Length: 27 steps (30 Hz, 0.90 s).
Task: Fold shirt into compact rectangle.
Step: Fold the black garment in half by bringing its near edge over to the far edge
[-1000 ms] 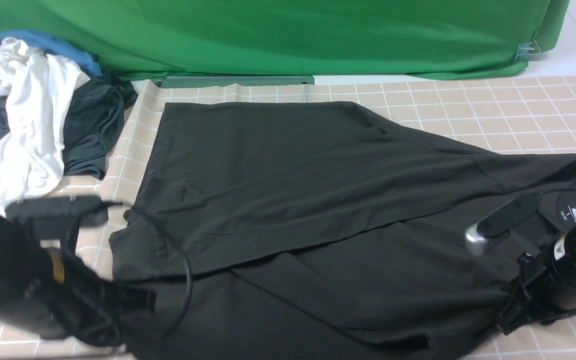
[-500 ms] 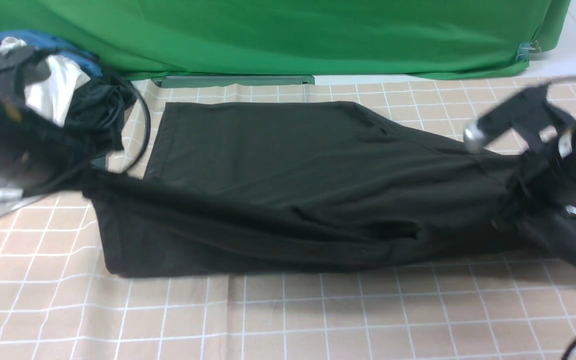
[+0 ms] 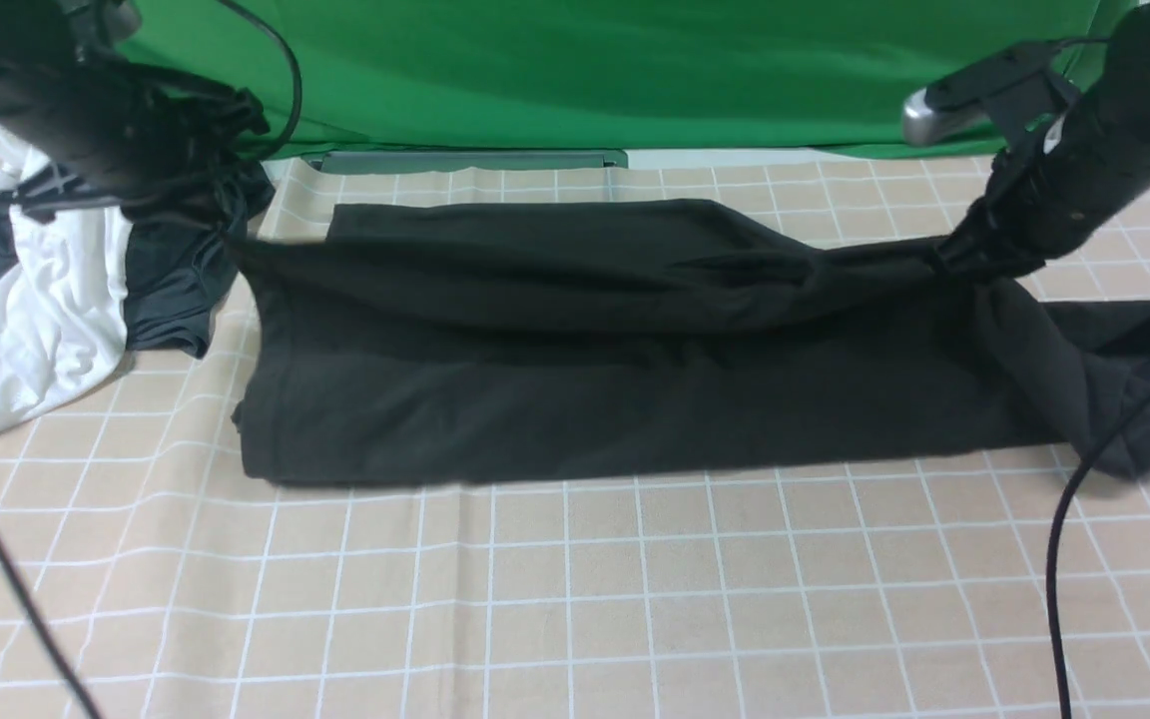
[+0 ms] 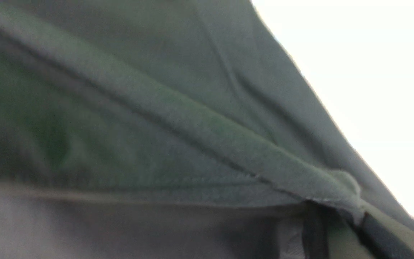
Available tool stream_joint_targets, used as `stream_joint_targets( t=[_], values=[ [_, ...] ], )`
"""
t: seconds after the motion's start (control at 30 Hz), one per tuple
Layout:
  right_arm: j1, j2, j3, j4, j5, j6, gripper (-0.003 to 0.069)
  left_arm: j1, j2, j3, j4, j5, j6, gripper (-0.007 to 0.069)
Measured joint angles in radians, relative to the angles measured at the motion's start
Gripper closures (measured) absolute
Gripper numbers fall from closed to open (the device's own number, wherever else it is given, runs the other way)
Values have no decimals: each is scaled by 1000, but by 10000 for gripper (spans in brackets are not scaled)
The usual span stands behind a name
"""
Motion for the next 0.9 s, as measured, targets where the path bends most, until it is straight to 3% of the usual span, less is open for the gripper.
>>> stream_joint_targets(
  t=[0.17, 0.3, 0.43, 0.57, 0.73, 0.9],
  values=[
    [-1, 117, -125, 0, 0, 6, 590, 2, 144, -183, 4, 28, 0, 606],
    [-4, 162, -162, -5, -3, 13, 538, 2, 193, -250, 4, 83, 22, 606],
    [-14, 165, -187, -61, 22, 38, 363, 1, 186, -280, -27, 225, 118, 606],
    [-17, 153, -247, -91, 115, 95, 268, -35, 161, -282, -5, 347, 200, 606],
    [-11, 125, -302, -79, 217, 101, 300, -108, 153, -261, 63, 430, 221, 606],
    [-6, 104, -310, -34, 282, 101, 389, -128, 172, -238, 127, 447, 175, 594]
  ],
)
